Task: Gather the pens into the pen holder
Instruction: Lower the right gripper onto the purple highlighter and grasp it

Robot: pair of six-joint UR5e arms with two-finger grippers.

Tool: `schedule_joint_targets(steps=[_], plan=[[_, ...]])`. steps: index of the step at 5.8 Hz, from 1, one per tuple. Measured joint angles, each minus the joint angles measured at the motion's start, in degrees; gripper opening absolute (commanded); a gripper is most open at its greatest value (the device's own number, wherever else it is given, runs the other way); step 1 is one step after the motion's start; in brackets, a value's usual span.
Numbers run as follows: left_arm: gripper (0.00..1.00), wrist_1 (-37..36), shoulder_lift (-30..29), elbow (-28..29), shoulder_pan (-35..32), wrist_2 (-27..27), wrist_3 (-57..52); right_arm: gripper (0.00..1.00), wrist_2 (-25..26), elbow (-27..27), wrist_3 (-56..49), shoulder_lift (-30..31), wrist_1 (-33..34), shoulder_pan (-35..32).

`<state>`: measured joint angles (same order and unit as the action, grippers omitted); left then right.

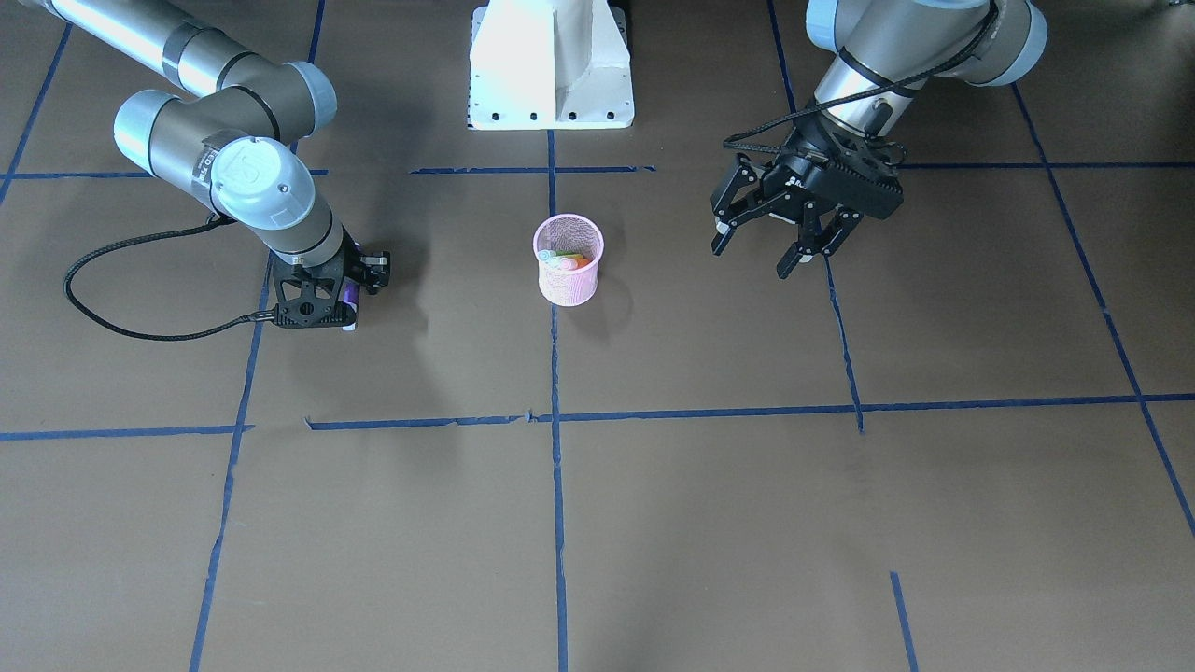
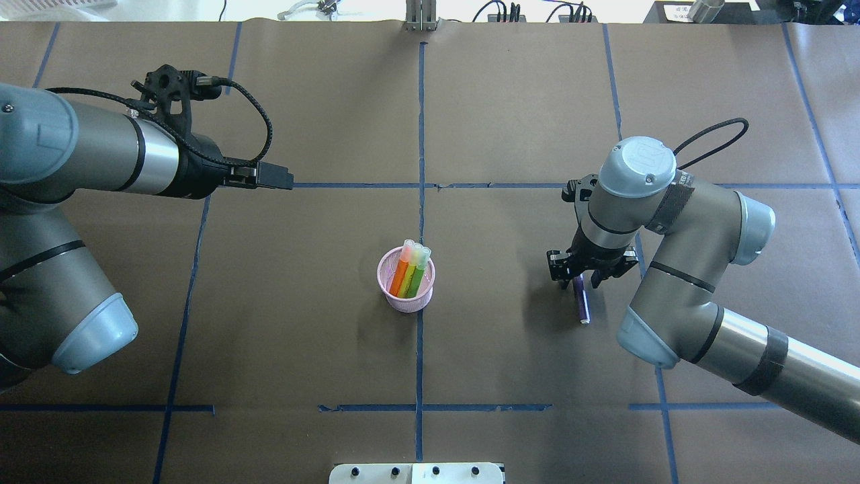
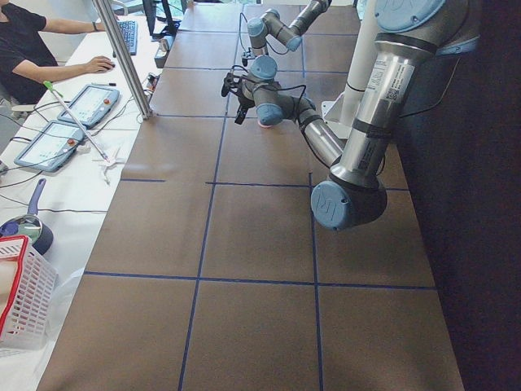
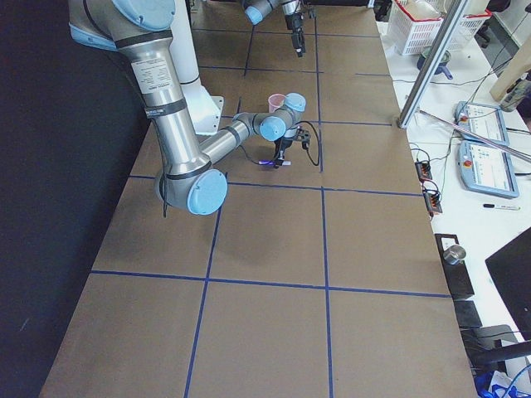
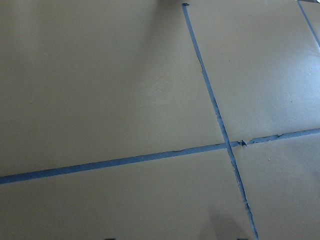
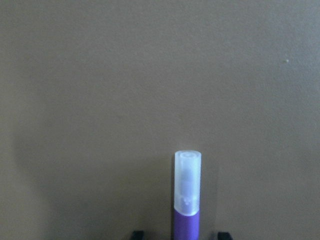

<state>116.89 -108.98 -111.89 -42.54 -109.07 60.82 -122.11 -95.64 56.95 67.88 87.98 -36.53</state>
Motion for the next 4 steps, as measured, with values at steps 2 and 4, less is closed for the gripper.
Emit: schedule_joint_targets(steps=[2,4], plan=[[0.86,0.00,0.00,0.00,0.00,0.00,0.00,0.00,-0.44,-0.12,-0.06,-0.12,0.00,-0.25],[0.87,0.00,0.02,-0.06,0.00,0.00,0.00,0.00,-0.75,-1.30,-0.08,-0.29,0.02,-0.75]])
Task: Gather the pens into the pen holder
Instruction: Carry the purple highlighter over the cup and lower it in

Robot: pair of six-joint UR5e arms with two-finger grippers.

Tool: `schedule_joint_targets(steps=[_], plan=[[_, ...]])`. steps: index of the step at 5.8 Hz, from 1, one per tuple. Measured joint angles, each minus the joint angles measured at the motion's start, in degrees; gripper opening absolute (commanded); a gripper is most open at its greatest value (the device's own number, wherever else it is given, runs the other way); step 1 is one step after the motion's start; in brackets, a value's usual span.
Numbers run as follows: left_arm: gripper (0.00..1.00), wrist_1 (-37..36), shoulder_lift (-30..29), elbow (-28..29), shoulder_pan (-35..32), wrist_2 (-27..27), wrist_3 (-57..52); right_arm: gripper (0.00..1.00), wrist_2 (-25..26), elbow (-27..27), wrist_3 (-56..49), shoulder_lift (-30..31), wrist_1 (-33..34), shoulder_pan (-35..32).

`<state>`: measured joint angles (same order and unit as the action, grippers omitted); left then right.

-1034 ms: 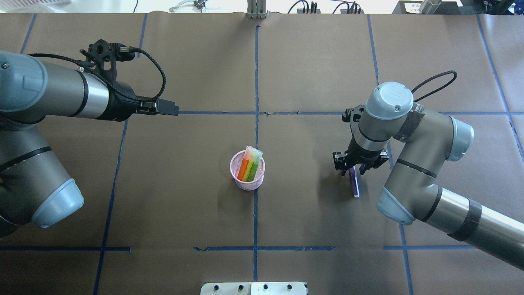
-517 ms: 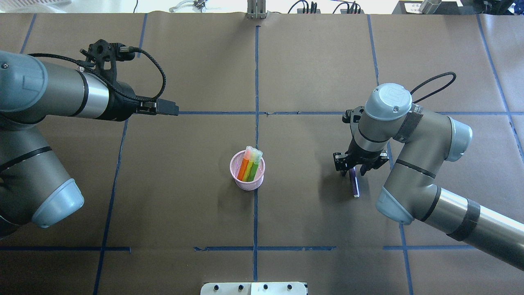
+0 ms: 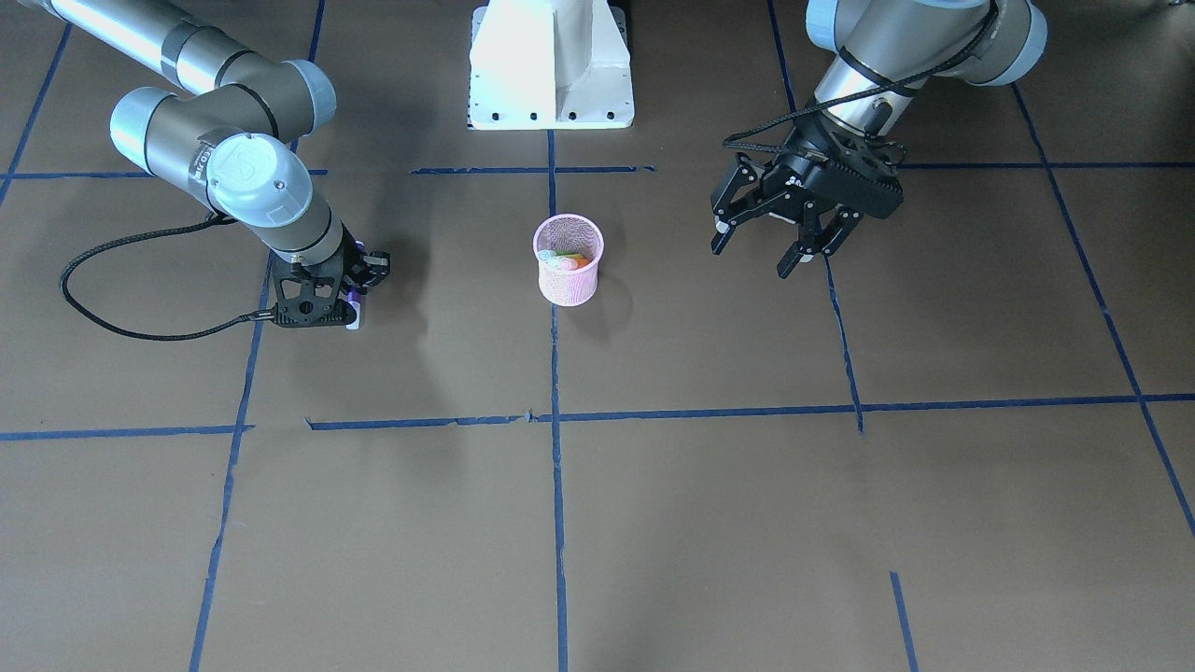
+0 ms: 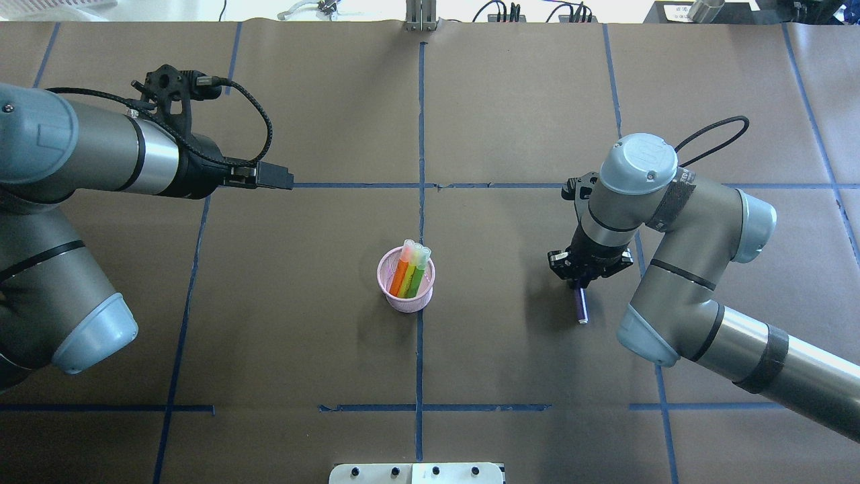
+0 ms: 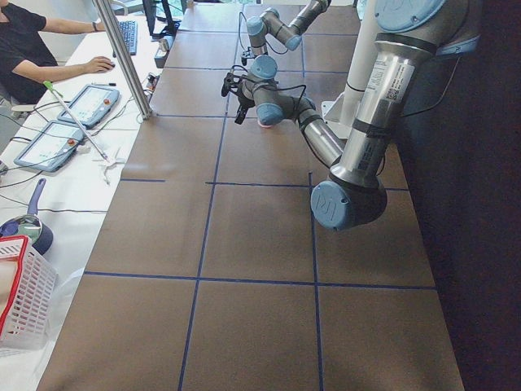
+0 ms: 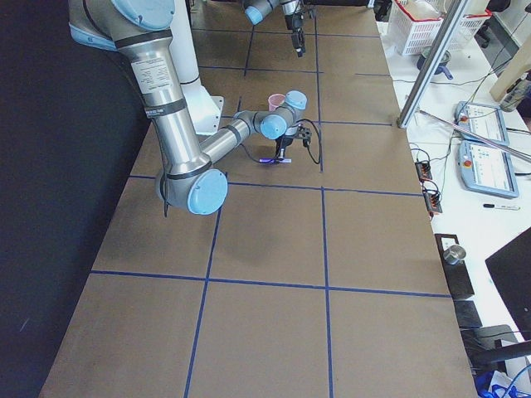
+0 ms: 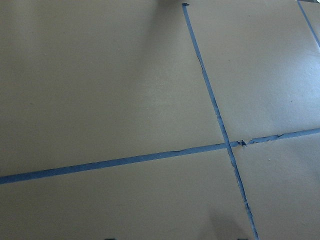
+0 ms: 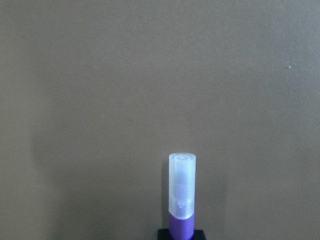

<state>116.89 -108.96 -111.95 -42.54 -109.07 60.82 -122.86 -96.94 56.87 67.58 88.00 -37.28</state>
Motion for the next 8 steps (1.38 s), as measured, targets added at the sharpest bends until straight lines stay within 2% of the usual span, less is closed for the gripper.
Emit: schedule_joint_targets(steps=[1,2,4,6,8], plan=[[0.87,0.00,0.02,-0.02,0.00,0.00,0.00,0.00,0.10,-2.48,0.81,-0.05,0.28,-0.29],[0.87,0.03,0.00,-0.02,0.00,0.00,0.00,0.00,3.41,-7.24,5.04,-0.41,0.48,1.11],[0.88,0.08,0.04,-0.02,0.00,0.03,0.00,0.00,16.39,-13.62,12.47,-5.96,0.35,5.92],[0.89,0.09,0.20,-0.01,0.00,0.04,0.00,0.00,36.65,-15.38,18.28,-11.71,-3.23,13.52],[0.89,0.09,0.28,0.06,0.00,0.02,-0.04,0.00,59.61,-13.38,23.78,-12.51,-9.75,22.04]])
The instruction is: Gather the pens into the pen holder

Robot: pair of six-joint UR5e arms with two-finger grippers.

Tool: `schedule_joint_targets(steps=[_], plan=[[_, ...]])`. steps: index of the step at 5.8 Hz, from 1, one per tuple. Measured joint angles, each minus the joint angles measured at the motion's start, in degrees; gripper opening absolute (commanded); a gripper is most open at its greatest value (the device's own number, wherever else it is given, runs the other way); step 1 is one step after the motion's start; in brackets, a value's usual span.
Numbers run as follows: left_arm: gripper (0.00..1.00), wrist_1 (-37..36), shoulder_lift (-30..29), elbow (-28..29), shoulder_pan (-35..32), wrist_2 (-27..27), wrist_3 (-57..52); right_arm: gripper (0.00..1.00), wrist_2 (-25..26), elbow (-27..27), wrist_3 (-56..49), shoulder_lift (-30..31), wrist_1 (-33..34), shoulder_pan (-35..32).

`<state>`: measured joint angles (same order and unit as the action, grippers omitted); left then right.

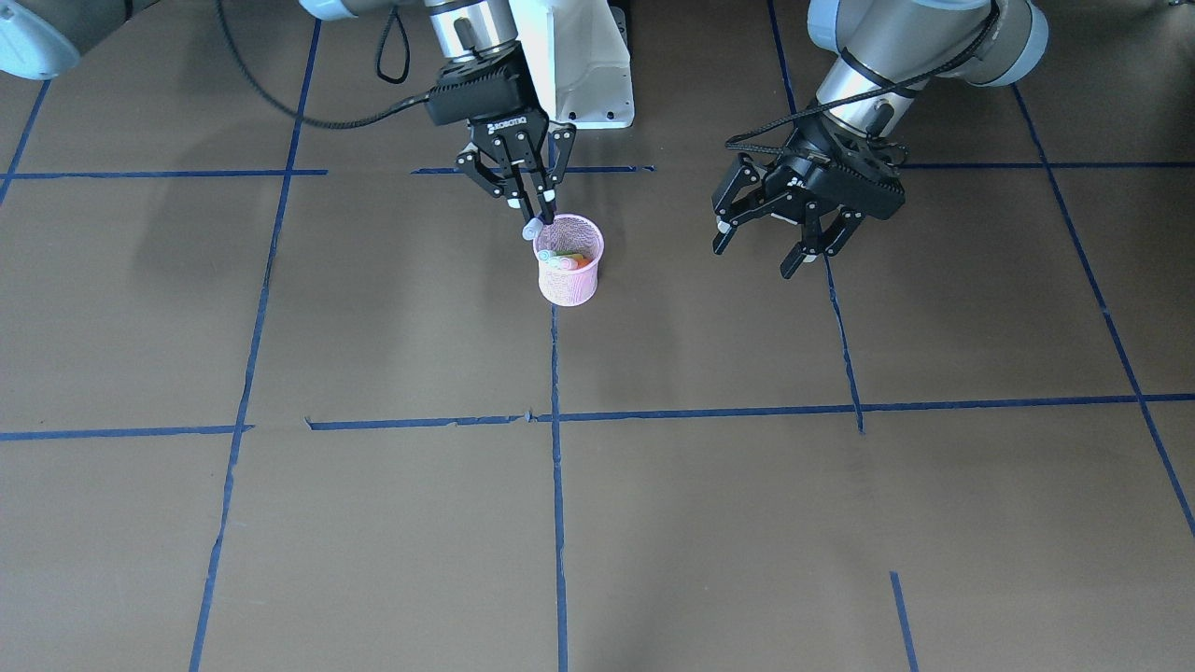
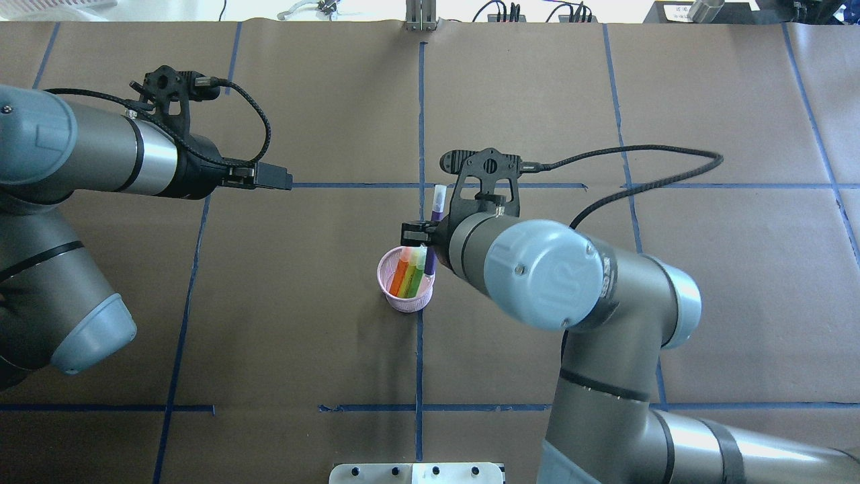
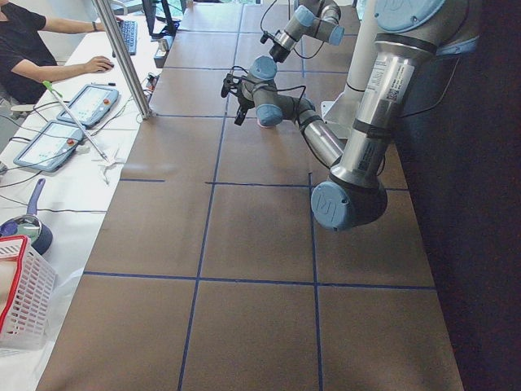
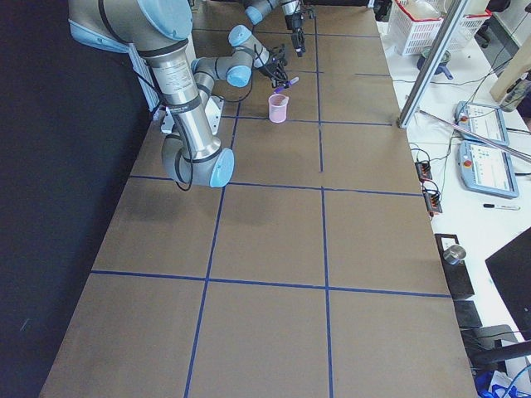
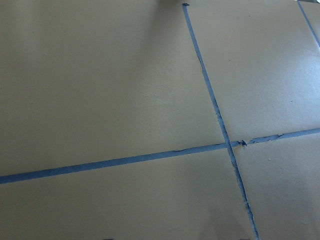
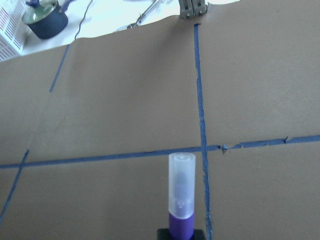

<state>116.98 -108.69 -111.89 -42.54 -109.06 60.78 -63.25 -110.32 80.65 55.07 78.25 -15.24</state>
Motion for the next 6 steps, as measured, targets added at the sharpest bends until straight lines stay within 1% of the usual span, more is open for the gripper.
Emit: schedule_joint_targets(steps=[1,2,3,4,5,6], plan=[[0.89,0.00,0.01,0.08,0.00,-0.01,0.00,0.00,7.88,1.85,0.86,0.00,-1.73,2.90],[0.89,0.00,0.01,0.14,0.00,-0.01,-0.03,0.01,12.43,3.72,1.07,0.04,-2.29,4.64],[0.89,0.00,-0.01,0.21,0.02,-0.02,-0.04,0.31,14.92,5.50,1.04,0.09,-2.44,5.65],[0.89,0.00,-0.03,0.28,0.06,-0.02,-0.05,0.99,16.01,6.59,0.87,0.15,-2.48,6.15],[0.89,0.03,-0.03,0.43,0.08,-0.02,-0.11,1.00,16.48,6.93,0.76,0.18,-2.52,6.54],[0.88,0.07,0.05,0.67,0.08,-0.02,-0.36,1.00,15.70,5.94,0.49,0.26,-2.78,6.69]])
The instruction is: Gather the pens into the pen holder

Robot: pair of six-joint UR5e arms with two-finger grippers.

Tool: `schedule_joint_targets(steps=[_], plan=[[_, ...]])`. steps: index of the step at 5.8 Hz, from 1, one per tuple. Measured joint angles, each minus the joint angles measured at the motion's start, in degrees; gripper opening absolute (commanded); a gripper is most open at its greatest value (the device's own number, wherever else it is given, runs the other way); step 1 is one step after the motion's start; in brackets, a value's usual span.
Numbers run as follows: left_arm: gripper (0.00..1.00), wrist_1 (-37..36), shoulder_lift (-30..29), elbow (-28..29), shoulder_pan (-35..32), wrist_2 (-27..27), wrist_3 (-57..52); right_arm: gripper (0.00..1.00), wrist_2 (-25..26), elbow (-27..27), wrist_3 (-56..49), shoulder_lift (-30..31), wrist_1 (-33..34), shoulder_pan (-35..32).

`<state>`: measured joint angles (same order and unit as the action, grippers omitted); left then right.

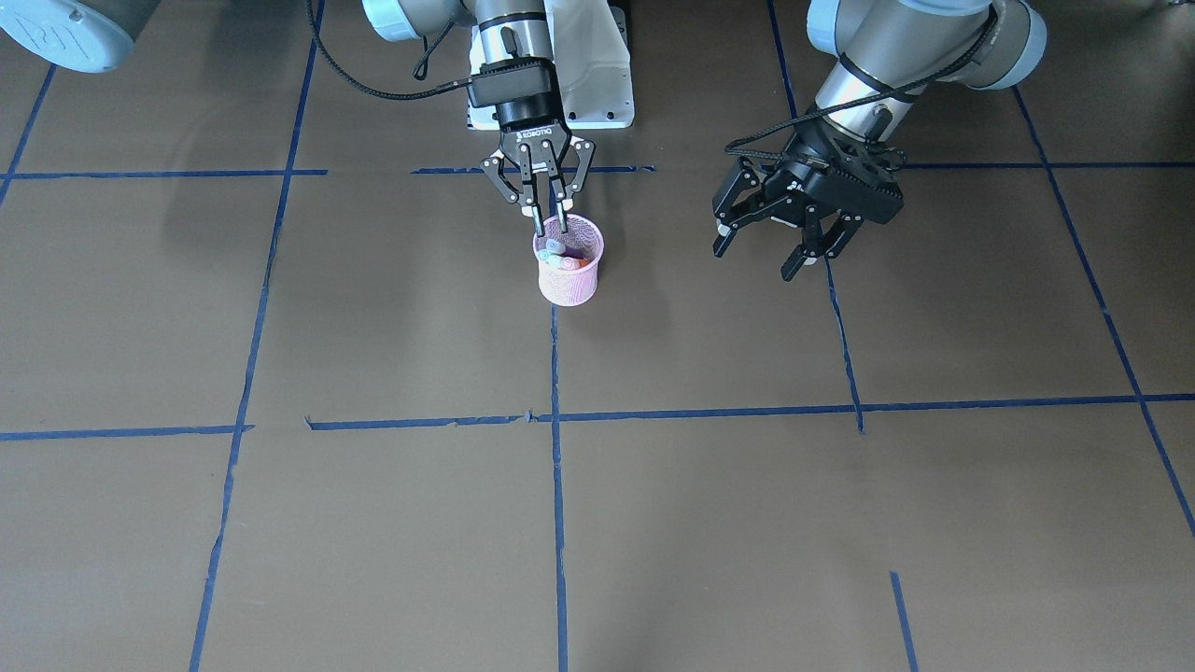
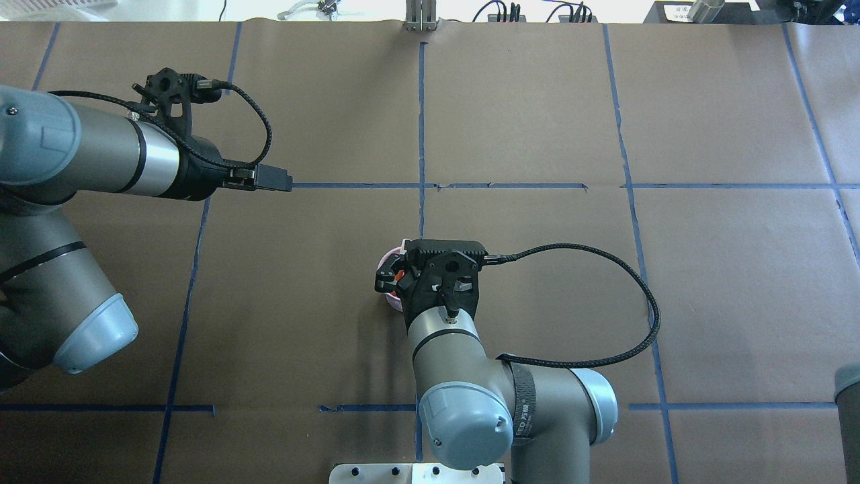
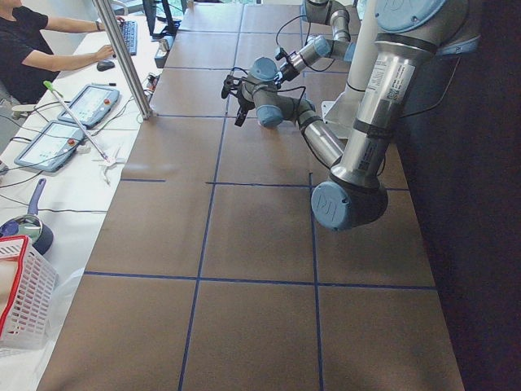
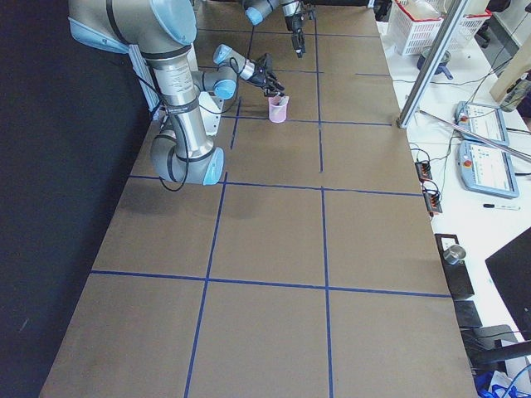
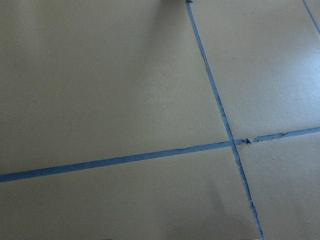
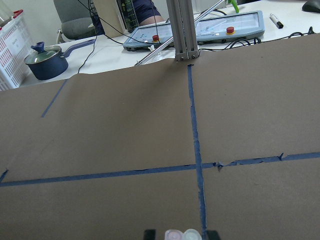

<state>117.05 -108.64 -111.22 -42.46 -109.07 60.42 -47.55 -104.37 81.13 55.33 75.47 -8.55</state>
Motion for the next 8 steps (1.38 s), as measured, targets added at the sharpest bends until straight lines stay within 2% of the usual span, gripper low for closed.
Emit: schedule_joint_targets(steps=[1,2,3,5,6,8], plan=[[0.89,0.11,0.88,0.39,0.01,-0.03,-1.03,1.00,-5.48,-3.59,-2.33,0.64,-0.64,-1.05],[0.90,0.14,3.19,0.70,-0.01,-0.10,-4.57,1.00,-14.95,-7.90,-5.27,2.91,-1.13,-4.06],[0.99,0.01,6.91,0.85,-0.17,-0.15,-10.18,1.00,-24.55,-10.25,-6.91,6.43,-1.13,-8.27],[1.00,-0.24,15.31,2.62,-2.66,-0.41,-23.03,1.00,-45.51,-11.06,-13.78,14.33,-0.68,-21.00],[1.00,-0.33,17.53,4.57,-6.31,-2.77,-28.69,1.00,-56.63,-10.61,-21.47,19.02,-0.55,-29.12],[1.00,-0.47,21.10,10.24,-20.22,-14.42,-44.80,1.00,-75.13,-6.67,-40.76,27.22,-0.41,-45.74]])
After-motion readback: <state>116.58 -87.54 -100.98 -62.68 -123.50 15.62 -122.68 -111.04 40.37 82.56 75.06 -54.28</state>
